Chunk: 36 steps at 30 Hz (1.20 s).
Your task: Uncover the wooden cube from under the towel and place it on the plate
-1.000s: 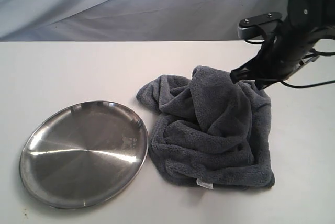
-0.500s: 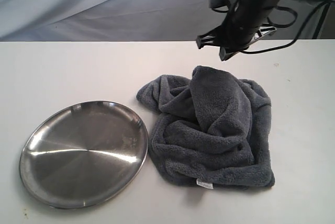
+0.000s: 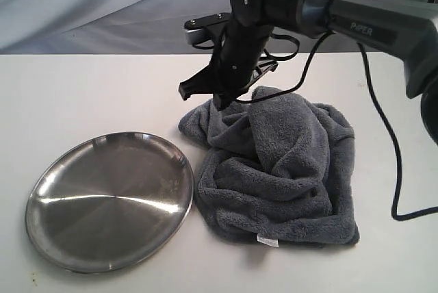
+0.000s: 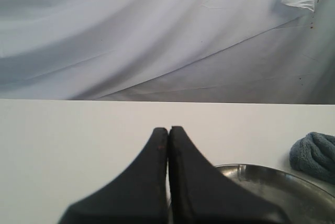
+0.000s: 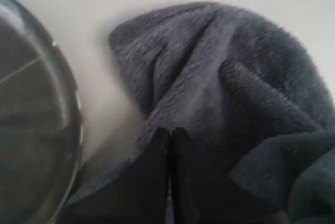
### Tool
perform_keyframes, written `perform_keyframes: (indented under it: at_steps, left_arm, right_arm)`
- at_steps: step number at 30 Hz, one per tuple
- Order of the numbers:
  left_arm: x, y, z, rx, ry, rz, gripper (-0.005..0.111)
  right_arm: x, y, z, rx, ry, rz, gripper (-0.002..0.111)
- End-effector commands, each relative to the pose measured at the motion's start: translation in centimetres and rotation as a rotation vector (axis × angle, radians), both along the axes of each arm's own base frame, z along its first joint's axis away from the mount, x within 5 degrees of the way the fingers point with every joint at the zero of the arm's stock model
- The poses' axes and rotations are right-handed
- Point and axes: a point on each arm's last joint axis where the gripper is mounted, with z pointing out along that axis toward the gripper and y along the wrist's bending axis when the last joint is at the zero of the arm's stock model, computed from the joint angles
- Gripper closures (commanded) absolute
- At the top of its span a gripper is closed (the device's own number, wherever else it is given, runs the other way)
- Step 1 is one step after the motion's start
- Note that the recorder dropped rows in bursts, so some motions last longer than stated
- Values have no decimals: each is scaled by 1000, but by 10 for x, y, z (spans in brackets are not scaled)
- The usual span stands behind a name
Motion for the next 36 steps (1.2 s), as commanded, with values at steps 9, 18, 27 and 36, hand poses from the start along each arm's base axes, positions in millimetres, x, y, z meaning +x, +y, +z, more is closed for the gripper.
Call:
perform_keyframes:
  at_steps: [9, 18, 27, 36]
  left_arm:
    - [0, 0, -1, 0, 2, 2, 105]
    - [0, 0, -1, -2, 2, 2, 105]
    - [0, 0, -1, 0, 2, 2, 105]
    - [0, 0, -1, 0, 2, 2, 105]
  right_arm:
    - [-84, 68, 21, -53, 113, 256, 108]
    - [-171, 29, -1, -82, 175, 277, 108]
    - [-195, -81, -8, -124, 115, 88, 108]
    - [-165, -157, -7, -167, 42, -128, 108]
